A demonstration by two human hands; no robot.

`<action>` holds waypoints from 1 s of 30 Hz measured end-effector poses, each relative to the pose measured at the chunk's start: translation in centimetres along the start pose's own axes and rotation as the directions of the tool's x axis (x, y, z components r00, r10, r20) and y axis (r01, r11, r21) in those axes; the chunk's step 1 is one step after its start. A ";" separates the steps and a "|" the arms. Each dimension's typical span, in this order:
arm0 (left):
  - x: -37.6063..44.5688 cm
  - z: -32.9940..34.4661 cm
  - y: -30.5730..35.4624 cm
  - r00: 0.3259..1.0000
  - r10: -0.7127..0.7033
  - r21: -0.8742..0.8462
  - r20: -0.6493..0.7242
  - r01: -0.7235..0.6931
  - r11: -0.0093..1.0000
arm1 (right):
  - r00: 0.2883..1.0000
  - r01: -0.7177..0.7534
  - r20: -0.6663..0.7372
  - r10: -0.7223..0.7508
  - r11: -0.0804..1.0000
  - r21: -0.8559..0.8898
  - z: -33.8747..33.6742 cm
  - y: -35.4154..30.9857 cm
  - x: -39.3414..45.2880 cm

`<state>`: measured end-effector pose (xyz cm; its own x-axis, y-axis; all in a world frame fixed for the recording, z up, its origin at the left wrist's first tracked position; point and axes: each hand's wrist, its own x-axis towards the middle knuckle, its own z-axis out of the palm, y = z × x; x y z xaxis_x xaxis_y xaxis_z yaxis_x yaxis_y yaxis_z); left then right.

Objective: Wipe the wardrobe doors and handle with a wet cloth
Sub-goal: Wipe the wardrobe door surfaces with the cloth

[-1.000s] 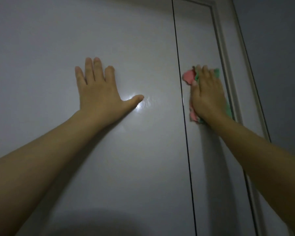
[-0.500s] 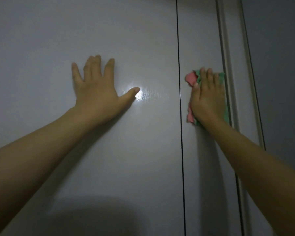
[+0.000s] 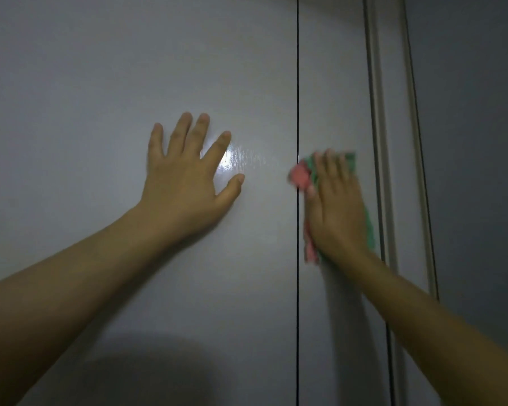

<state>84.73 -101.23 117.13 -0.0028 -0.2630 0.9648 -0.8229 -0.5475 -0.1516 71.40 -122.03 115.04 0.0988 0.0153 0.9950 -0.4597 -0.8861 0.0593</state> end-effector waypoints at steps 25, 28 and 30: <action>-5.5 -0.7 -2.7 0.999 0.011 -0.009 -0.043 -0.011 1.000 | 0.988 0.148 0.044 -0.147 0.989 -0.018 2.1 -11.1 -4.2; -6.3 -1.8 -3.2 0.999 0.008 -0.077 -0.050 -0.012 0.997 | 0.865 0.479 0.164 -0.475 0.878 0.016 0.8 -7.5 -5.0; -7.3 -3.0 -4.1 0.998 -0.017 -0.094 -0.068 0.010 0.995 | 0.863 0.485 0.155 -0.481 0.874 0.016 0.4 -6.0 -3.1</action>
<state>86.39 -94.67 111.36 -0.0277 -0.1991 0.9796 -0.8728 -0.4728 -0.1207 74.20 -116.94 111.55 0.4428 0.3680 0.8176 -0.3404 -0.7746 0.5330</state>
